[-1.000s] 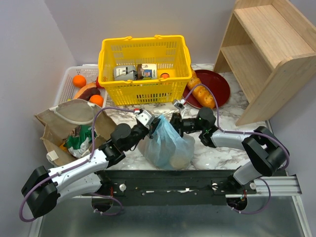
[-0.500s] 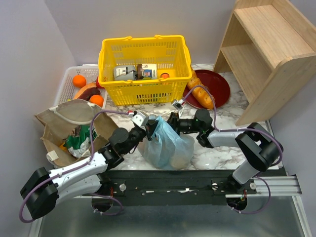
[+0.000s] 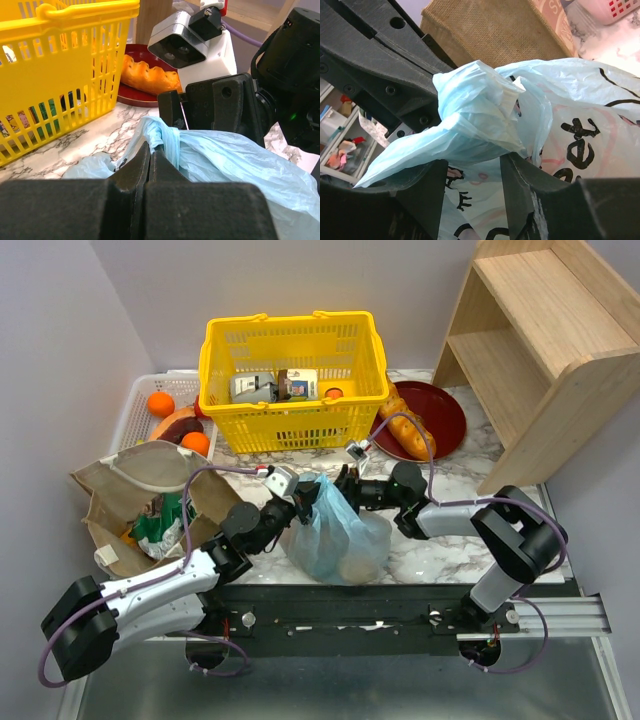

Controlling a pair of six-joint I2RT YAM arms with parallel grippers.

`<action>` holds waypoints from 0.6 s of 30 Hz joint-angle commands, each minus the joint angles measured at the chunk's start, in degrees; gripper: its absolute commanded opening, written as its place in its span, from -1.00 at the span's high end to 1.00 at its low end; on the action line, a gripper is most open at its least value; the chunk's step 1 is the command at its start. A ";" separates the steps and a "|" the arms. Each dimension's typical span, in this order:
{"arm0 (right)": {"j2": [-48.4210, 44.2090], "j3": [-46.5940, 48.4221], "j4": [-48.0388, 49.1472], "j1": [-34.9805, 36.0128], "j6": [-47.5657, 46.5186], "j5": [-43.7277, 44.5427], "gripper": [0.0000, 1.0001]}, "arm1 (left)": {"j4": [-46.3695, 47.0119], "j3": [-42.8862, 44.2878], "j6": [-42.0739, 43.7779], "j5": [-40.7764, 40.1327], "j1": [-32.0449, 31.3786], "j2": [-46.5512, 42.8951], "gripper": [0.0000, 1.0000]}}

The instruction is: Place the mixed food into the grocery bags and tie them

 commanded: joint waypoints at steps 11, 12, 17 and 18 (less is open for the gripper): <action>1.08 1.30 6.13 0.71 3.41 2.90 0.51 | 2.10 -0.30 -0.86 -5.79 -1.93 1.37 1.00; 1.08 1.12 6.31 0.71 3.76 2.90 0.76 | 1.66 0.05 -0.43 -5.71 -1.93 1.28 1.00; -0.58 -0.72 4.38 0.71 3.68 4.39 0.99 | -6.84 5.32 1.51 -5.00 -1.84 0.40 0.73; -1.20 -0.98 1.51 0.71 2.98 5.26 0.99 | -9.22 6.81 1.86 -5.26 -1.76 -0.30 0.48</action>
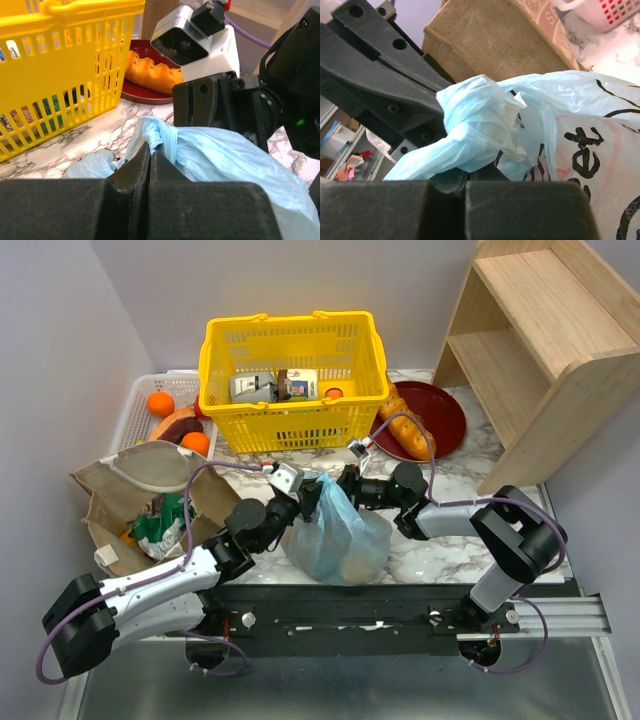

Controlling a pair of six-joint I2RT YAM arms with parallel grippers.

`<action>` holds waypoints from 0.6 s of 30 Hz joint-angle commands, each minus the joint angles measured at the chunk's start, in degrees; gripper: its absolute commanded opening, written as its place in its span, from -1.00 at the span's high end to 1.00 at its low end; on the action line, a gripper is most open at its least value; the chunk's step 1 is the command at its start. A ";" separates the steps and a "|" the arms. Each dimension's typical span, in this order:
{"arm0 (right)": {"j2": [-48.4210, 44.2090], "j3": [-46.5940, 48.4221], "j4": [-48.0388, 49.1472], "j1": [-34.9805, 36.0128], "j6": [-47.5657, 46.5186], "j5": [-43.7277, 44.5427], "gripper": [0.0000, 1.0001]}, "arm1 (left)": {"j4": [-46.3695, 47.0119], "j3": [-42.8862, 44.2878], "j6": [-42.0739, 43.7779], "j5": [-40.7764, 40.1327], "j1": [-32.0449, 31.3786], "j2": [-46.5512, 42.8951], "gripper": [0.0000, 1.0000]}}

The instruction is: Place the mixed food into the grocery bags and tie them

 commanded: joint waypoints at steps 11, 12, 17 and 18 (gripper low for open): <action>-7.60 -0.48 -13.65 -1.35 -9.45 5.13 0.99 | -43.22 27.43 3.01 9.72 10.44 -5.83 -0.97; -7.07 -0.31 -13.39 -1.35 -9.36 4.87 0.99 | -44.98 28.23 1.79 10.96 11.67 -6.45 -0.97; -6.63 -0.22 -13.12 -1.35 -8.83 3.99 0.99 | -56.06 31.92 -2.53 24.31 17.21 -7.51 -0.76; -6.54 -0.22 -13.21 -1.35 -8.83 3.90 0.99 | -57.12 31.75 -3.58 26.07 17.48 -7.85 -0.67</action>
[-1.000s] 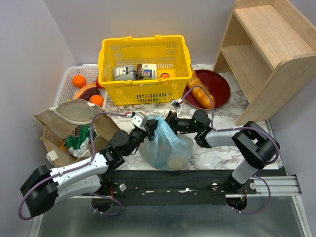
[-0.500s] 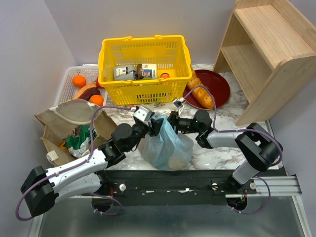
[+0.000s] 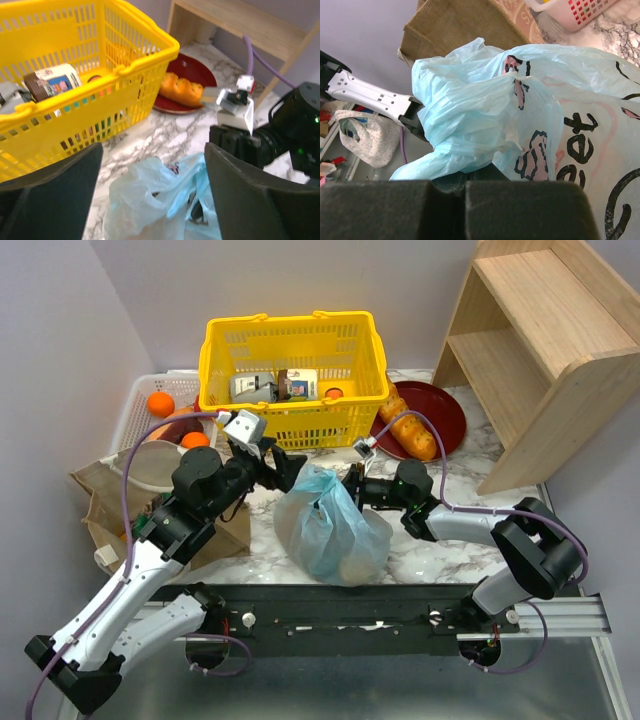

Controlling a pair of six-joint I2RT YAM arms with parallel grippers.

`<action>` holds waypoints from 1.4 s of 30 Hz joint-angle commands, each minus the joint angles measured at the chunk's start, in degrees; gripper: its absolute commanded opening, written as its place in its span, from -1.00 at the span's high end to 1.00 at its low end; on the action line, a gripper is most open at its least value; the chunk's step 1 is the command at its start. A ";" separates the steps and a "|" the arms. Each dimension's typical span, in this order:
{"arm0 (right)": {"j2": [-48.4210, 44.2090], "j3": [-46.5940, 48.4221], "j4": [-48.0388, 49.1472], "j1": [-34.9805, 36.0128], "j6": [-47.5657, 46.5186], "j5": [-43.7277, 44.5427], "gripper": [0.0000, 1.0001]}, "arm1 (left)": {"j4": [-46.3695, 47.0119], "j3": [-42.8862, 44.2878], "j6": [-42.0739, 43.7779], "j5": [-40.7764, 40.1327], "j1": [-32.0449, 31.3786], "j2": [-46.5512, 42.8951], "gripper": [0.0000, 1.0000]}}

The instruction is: Place the mixed food into the grocery bags and tie them

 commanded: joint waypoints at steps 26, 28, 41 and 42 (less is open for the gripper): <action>-0.03 1.27 -2.77 -0.54 -2.89 -0.56 0.99 | -1.06 -11.06 -18.69 26.97 10.86 2.91 -0.11; -0.12 1.27 -3.12 -0.46 -2.98 -0.47 0.99 | 1.92 -11.68 -19.84 28.20 11.56 3.44 -0.11; -1.00 1.45 -5.58 -0.46 -4.74 1.02 0.99 | 10.03 -15.29 -23.98 36.29 11.92 6.96 0.26; -1.26 1.45 -6.19 -0.54 -5.09 1.28 0.99 | 10.03 -15.37 -23.80 36.55 11.92 6.96 0.38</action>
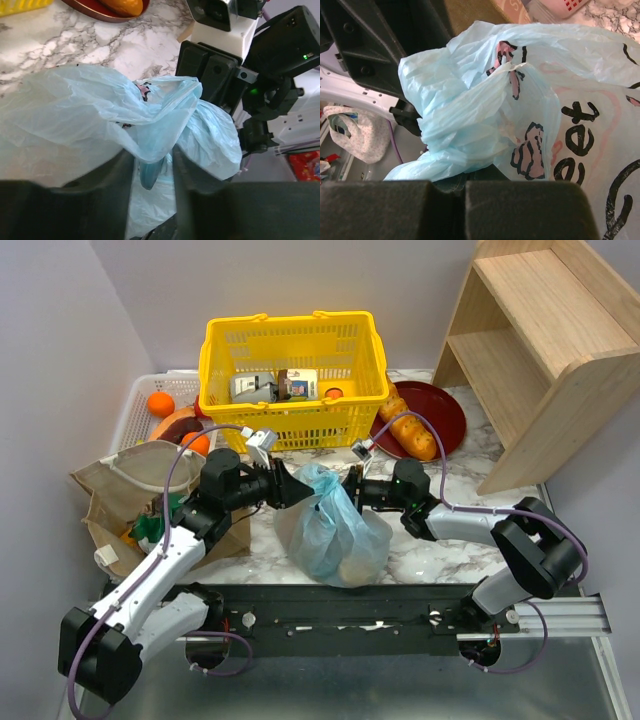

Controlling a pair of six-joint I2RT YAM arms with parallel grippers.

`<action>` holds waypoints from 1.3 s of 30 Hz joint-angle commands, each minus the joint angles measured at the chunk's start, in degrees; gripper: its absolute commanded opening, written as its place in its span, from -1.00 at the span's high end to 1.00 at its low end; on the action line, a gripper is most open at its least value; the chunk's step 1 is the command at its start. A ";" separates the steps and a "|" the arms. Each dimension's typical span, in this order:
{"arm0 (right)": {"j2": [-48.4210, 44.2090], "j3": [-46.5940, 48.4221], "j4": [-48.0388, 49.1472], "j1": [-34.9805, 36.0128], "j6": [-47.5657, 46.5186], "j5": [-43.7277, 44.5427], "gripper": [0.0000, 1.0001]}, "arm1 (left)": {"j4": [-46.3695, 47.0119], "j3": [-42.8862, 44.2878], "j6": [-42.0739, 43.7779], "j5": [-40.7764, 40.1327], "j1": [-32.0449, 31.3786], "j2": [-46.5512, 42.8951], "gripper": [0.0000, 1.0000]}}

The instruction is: Place the mixed food into the grocery bags and tie them

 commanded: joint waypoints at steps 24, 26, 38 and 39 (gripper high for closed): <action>-21.10 8.02 -57.50 -1.34 -35.65 60.33 0.99 | -8.46 6.85 17.27 2.11 5.52 2.05 1.00; -20.40 8.37 -57.68 -1.34 -35.30 64.01 0.99 | -9.16 6.50 17.80 2.38 5.61 2.14 1.00; -19.25 12.76 -59.70 -8.19 -35.30 77.84 0.99 | -9.69 6.32 20.35 -3.86 6.05 -0.67 1.00; -19.26 12.59 -59.79 -9.85 -34.95 77.31 0.99 | -9.43 6.23 20.35 -4.91 6.14 -0.59 1.00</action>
